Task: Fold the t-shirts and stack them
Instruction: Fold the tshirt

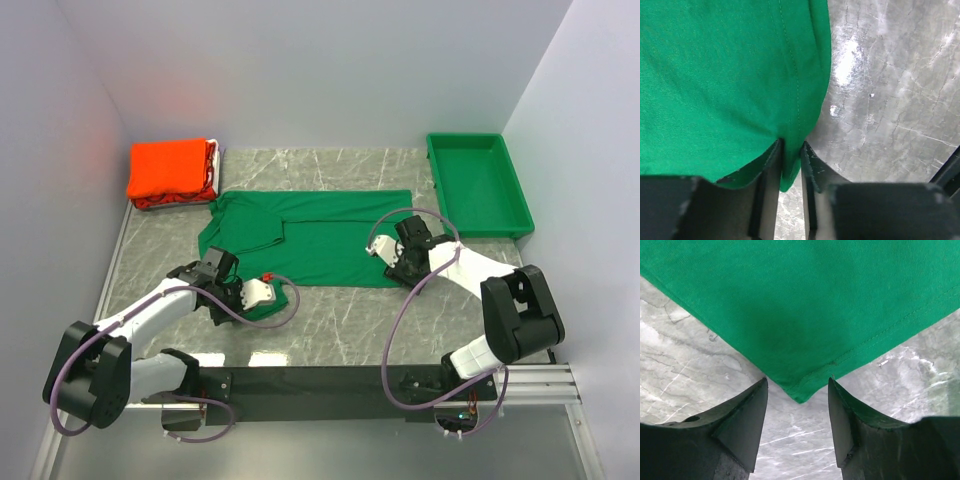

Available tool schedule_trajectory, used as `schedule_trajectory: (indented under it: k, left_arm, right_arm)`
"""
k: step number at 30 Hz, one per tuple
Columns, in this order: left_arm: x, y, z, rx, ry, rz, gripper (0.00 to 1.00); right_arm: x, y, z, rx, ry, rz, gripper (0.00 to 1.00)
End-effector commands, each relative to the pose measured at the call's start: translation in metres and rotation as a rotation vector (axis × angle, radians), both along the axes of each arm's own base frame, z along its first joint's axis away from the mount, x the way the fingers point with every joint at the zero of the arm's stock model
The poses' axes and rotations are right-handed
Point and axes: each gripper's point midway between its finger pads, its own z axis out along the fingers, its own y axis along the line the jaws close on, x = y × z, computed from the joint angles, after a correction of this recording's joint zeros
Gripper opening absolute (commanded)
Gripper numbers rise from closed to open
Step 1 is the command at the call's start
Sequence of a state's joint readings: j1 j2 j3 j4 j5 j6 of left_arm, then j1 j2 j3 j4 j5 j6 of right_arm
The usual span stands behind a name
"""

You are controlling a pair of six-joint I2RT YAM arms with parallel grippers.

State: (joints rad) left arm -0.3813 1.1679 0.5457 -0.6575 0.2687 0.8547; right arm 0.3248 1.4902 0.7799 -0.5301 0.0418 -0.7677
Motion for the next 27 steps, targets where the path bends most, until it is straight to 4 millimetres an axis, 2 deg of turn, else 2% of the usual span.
schedule_trajectory:
  k: [1, 9, 14, 15, 16, 17, 18, 22, 26, 27]
  left_arm:
    - [-0.012, 0.005, -0.006, 0.023, 0.034, -0.018, 0.25]
    - [-0.015, 0.004, -0.006, 0.015, 0.051, -0.019, 0.15]
    - [-0.015, 0.001, 0.002, -0.007, 0.031, -0.025, 0.02]
    - [-0.015, 0.001, 0.003, -0.008, 0.032, -0.026, 0.01]
    - [-0.016, 0.0, 0.004, -0.012, 0.032, -0.025, 0.01]
    - [-0.015, -0.001, 0.007, -0.02, 0.03, -0.029, 0.01]
    - [-0.015, -0.003, 0.009, -0.027, 0.032, -0.029, 0.01]
    - [-0.019, -0.004, 0.032, -0.048, 0.029, -0.026, 0.01]
    - [-0.024, -0.007, 0.071, -0.096, -0.021, -0.033, 0.01]
    - [-0.026, -0.006, 0.073, -0.094, -0.014, -0.033, 0.01]
  right_arm:
    - [-0.002, -0.004, 0.006, -0.012, -0.02, 0.008, 0.58]
    - [-0.005, -0.004, -0.005, -0.019, 0.017, 0.023, 0.45]
    - [-0.006, -0.004, -0.005, -0.024, 0.026, 0.029, 0.21]
    - [-0.007, -0.004, -0.005, -0.024, 0.03, 0.029, 0.17]
    - [-0.006, -0.003, -0.004, -0.024, 0.028, 0.032, 0.08]
    - [-0.006, -0.004, -0.004, -0.024, 0.029, 0.031, 0.02]
    - [-0.008, -0.004, -0.004, -0.025, 0.035, 0.029, 0.0]
    - [-0.009, -0.003, 0.011, -0.012, 0.02, 0.041, 0.0]
    - [-0.023, -0.006, 0.023, -0.013, 0.031, 0.074, 0.0]
    - [-0.025, -0.007, 0.025, -0.012, 0.033, 0.074, 0.0]
